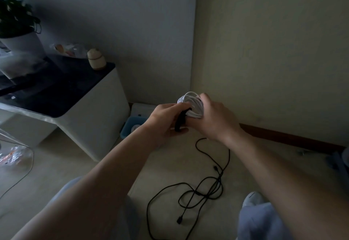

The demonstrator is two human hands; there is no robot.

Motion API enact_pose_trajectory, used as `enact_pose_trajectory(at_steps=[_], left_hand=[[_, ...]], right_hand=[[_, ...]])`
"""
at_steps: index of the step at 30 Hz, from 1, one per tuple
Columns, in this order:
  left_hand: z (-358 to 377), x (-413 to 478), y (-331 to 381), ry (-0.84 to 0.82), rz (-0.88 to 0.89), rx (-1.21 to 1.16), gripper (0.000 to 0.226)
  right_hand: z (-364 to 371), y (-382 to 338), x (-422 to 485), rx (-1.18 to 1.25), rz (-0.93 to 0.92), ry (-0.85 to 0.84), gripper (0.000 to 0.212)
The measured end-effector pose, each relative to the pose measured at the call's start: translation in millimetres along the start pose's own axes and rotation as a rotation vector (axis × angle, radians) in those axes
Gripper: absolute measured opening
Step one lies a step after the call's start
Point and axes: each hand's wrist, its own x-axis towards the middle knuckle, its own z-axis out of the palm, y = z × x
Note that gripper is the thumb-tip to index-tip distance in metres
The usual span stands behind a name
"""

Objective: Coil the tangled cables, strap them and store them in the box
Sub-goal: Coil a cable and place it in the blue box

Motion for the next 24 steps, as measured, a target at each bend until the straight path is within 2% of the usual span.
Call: enact_pose_trajectory(at_steps=[4,7,9,13,20,23,24], left_hand=[[-2,-2,2,-0.028,-0.016,-0.063,0.038],[-5,-3,7,-0.051,-0.078,-0.162,0.027],[-9,-5,9,-0.093,-0.113,-0.193,0.032],[-14,-10,9,-0.229,-0.077,-0.092,0.037],[-15,-9,6,-0.299,-0.01,-0.173,0.044],[-11,-9,5,-0.294,0.01,-0.222,0.041],[-10,-9,4,-0.283,0.015,-0.229,0.036]], right_hand=[[-1,3,2,0.145,0.037,-0.049,0.046],[-1,5,3,0.263,0.085,-0.076,0.057],[0,8,7,0.336,0.12,-0.103,0.059],[1,12,9,0.494,0.178,-0.195,0.059],[-6,8,7,0.747,0.148,-0.285,0.006],[-8,4,6,0.864,0.152,-0.32,0.016],[-8,3,6,0.868,0.15,-0.334,0.011]])
